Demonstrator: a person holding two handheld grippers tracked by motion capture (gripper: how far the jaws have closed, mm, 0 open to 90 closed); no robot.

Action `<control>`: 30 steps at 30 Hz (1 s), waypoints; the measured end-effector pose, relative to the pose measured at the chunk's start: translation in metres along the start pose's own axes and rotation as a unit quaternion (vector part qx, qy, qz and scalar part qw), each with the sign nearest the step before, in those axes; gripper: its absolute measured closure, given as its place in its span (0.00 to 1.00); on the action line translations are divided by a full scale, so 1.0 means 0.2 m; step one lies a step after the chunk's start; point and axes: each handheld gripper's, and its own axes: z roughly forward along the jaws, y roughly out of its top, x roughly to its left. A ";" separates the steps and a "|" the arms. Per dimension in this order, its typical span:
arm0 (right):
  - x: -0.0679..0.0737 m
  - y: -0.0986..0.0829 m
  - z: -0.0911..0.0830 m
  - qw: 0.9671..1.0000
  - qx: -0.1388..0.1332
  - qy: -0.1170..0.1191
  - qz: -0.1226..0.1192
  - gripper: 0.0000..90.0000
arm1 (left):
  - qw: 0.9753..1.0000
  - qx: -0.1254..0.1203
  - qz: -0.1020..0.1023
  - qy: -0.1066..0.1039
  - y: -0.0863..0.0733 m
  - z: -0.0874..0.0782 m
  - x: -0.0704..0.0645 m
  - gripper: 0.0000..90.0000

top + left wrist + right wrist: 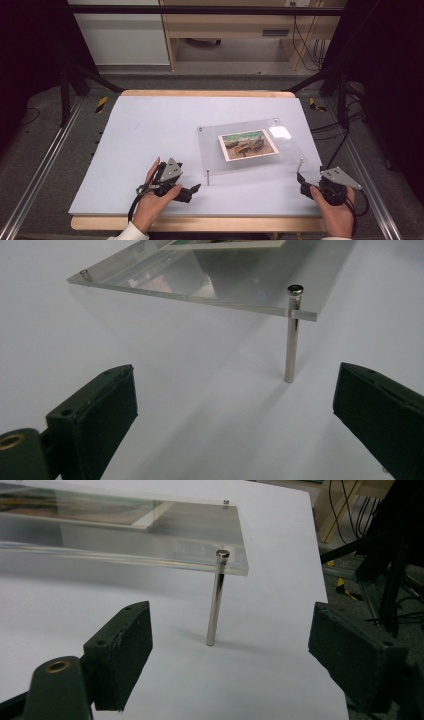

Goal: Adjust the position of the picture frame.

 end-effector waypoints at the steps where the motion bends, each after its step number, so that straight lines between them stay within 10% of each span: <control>1: 0.00 0.00 0.00 1.000 0.000 0.000 0.000 0.21 | 1.000 -0.001 -0.001 0.000 0.00 0.00 0.00 0.04; 30: -0.03 -0.02 0.05 1.000 0.021 0.004 0.021 0.21 | 0.999 0.016 -0.032 -0.024 -0.01 0.08 -0.08 0.04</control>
